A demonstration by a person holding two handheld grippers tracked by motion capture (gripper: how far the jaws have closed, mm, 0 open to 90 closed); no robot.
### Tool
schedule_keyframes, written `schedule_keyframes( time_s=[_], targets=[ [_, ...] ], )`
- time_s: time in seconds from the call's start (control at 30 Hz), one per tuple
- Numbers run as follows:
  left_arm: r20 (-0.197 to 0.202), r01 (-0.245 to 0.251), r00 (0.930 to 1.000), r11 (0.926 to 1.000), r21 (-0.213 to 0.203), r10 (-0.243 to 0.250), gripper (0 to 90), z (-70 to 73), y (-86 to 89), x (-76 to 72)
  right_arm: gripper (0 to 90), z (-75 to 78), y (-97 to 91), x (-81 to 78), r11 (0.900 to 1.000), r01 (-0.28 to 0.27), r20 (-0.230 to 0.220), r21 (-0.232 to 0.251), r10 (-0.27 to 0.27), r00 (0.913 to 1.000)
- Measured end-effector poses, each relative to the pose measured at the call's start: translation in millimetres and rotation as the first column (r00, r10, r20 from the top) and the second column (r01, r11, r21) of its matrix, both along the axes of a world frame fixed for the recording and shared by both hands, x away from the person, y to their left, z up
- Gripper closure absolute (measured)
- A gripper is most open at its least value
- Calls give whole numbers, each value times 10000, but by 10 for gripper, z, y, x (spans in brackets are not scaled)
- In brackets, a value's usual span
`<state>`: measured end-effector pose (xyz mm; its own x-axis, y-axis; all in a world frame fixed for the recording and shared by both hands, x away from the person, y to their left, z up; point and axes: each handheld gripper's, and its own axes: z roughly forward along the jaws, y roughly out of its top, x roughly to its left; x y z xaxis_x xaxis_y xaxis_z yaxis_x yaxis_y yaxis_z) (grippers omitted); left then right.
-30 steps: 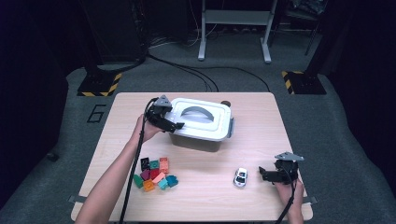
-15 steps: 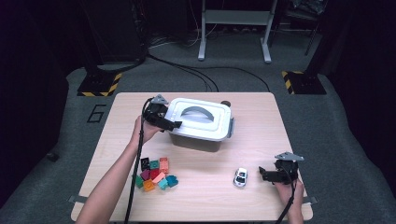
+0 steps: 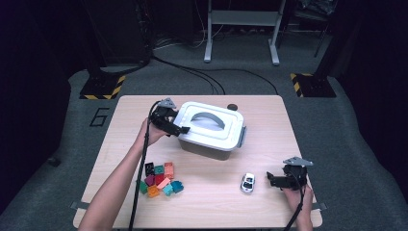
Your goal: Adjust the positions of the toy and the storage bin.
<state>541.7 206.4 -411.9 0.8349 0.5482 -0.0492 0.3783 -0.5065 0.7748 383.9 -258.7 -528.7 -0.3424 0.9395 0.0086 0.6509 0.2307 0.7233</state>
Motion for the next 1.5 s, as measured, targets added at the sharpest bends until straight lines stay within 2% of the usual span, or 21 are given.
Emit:
schedule_keyframes(
  time_s=[0.23,0.3,0.47,0.6,0.63,0.73,0.77,0.9,0.97,1.0,1.07,1.23,1.33,1.43,1.47,1.5],
  targets=[
    [-223,278,9994,9995,-173,-282,41,-3,-95,33,29,0,0,0,10000,1,7,-18,-1,10000],
    [-292,208,9993,9994,-258,-216,40,-4,-127,39,29,0,1,0,10000,-5,4,-17,5,10000],
    [-345,182,9992,9997,-161,-188,39,9,-138,32,29,1,2,0,10000,8,-8,-5,-8,10000],
    [-305,-157,9994,9997,-204,151,12,33,-95,-6,30,2,-6,1,9999,-72,-26,-72,71,10000],
    [-159,-152,9998,9997,-192,149,4,51,-69,-17,30,3,-8,4,9999,-98,-13,-48,98,10000],
    [35,-356,9994,9988,-334,358,1,129,36,-101,27,16,-37,14,9997,-129,-94,184,131,9999],
    [277,-372,9989,9989,-284,380,1,155,83,-130,33,23,-39,15,9995,-75,-133,300,79,9999],
    [574,-679,9960,9974,-224,691,1,224,298,-292,34,86,-46,33,9981,-249,-193,555,260,9995],
    [719,-893,9933,9957,-233,907,1,229,413,-376,33,151,-27,44,9971,-350,-137,681,360,9993],
    [945,-1002,9903,9948,-205,1018,0,219,491,-421,34,187,-15,53,9965,-404,-107,732,413,9991],
    [1008,-1137,9883,9934,-145,1146,0,195,600,-498,36,267,16,79,9955,-587,4,749,588,9983],
    [1193,-1883,9751,9821,2,1869,0,4,939,-724,35,441,95,146,9914,-892,190,955,878,9960],
    [1137,-2264,9676,9740,-47,2255,0,-143,1148,-821,33,577,154,201,9874,-1145,360,1094,1112,9931],
    [885,-2762,9571,9611,-94,2759,0,-342,1376,-905,33,695,211,257,9846,-1365,502,1091,1317,9900],
    [745,-2995,9512,9540,-128,2996,0,-433,1466,-934,33,735,233,278,9833,-1428,518,1125,1377,9891],
    [663,-3092,9487,9509,-108,3092,0,-483,1520,-949,31,783,257,308,9824,-1478,593,1141,1417,9881]
  ],
)
